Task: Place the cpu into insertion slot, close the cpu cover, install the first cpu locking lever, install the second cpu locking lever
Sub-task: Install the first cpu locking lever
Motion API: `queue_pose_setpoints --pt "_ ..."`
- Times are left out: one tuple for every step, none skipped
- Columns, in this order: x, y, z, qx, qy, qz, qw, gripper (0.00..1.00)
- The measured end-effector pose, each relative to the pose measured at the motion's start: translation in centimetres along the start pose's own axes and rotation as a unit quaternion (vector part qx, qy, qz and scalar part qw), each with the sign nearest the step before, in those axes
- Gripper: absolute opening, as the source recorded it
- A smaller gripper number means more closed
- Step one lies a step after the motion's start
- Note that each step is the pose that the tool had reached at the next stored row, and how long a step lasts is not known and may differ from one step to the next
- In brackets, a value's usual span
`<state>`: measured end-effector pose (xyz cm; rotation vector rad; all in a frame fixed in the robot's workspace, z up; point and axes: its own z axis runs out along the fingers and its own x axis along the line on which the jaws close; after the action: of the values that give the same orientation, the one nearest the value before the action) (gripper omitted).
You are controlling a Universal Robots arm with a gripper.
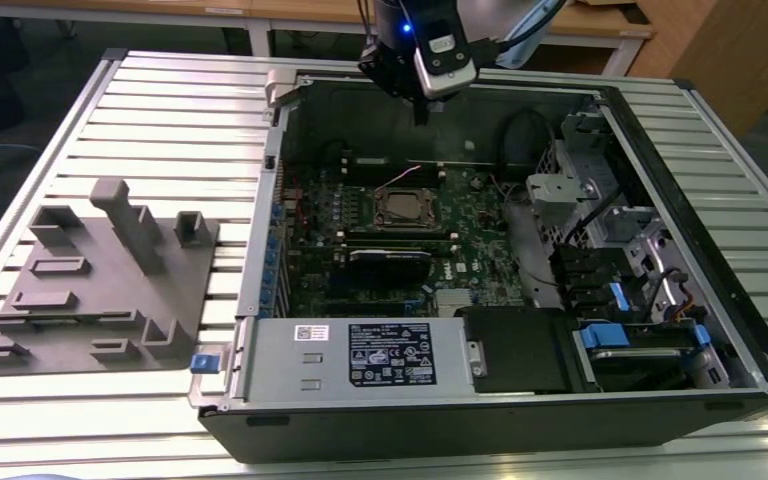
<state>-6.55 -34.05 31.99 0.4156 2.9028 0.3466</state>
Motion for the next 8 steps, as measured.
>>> queue_pose_setpoints --pt "0.01 -0.02 0.08 0.0001 0.0 0.0 1.0 0.11" --pt "0.03 -0.05 0.17 0.0001 0.0 0.0 1.0 0.11" --pt "0.04 -0.07 0.27 0.0 0.0 0.0 1.0 0.11" --pt "0.06 -0.1 0.37 0.0001 0.0 0.0 1.0 0.11" --pt "0.07 -0.12 0.46 0.0001 0.0001 0.0 1.0 0.11" --pt "0.08 -0.14 0.52 0.0001 0.0 0.0 1.0 0.11" --pt "0.08 -0.14 0.53 0.0002 0.0001 0.0 1.0 0.11" --pt "0.08 -0.14 0.53 0.0003 0.0001 0.0 1.0 0.11"
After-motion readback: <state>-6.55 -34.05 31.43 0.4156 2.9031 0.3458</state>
